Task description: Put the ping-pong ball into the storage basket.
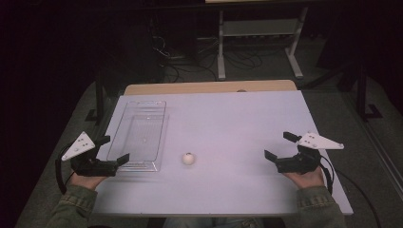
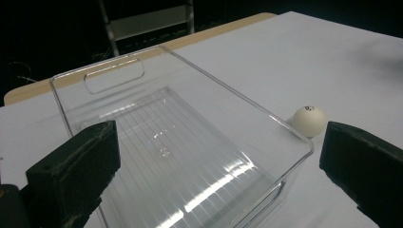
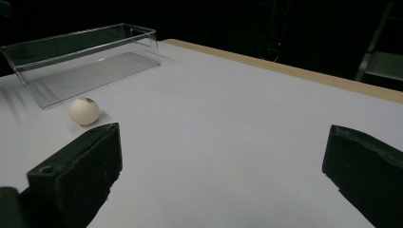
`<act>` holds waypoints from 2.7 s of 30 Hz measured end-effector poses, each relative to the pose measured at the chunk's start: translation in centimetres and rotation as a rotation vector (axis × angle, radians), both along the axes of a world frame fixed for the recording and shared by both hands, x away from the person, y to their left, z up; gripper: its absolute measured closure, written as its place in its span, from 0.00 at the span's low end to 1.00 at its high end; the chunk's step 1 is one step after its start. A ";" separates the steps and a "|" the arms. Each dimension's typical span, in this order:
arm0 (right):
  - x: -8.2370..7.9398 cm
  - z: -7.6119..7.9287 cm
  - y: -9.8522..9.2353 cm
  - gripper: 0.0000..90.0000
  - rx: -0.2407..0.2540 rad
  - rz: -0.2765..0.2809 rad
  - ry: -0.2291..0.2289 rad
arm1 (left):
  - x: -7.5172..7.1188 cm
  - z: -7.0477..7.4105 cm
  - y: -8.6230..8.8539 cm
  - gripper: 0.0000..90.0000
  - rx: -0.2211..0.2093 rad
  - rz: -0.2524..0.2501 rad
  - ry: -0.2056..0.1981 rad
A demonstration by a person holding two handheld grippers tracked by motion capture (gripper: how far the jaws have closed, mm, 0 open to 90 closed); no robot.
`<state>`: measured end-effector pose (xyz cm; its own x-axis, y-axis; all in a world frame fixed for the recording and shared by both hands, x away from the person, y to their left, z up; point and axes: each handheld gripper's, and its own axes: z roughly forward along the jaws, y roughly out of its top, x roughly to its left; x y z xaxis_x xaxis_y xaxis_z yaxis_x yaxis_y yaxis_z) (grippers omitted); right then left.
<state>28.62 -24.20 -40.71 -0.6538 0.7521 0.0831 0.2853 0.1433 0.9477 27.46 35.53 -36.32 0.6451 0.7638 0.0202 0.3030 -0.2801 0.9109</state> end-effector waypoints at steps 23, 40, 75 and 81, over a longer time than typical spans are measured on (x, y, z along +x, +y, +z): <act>-0.1 0.0 0.1 0.00 -0.007 0.001 0.001 | 1.3 2.4 -1.4 0.00 0.042 -0.063 0.007; -0.1 -0.2 0.3 0.00 -0.022 0.013 0.006 | 2.5 4.5 -3.4 0.00 0.135 -0.128 0.012; 0.0 -0.2 0.5 0.00 -0.028 0.030 0.018 | 5.2 7.2 -7.3 0.00 0.280 -0.286 0.099; 0.0 -0.2 0.5 0.00 -0.028 0.034 0.015 | 5.9 7.7 -7.8 0.00 0.307 -0.314 0.118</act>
<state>28.60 -23.73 -40.94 -0.6775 0.7319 0.0725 0.2944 0.1796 0.9386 33.40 27.69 -28.60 0.8558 0.5012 0.1281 0.2571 -0.6268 0.7355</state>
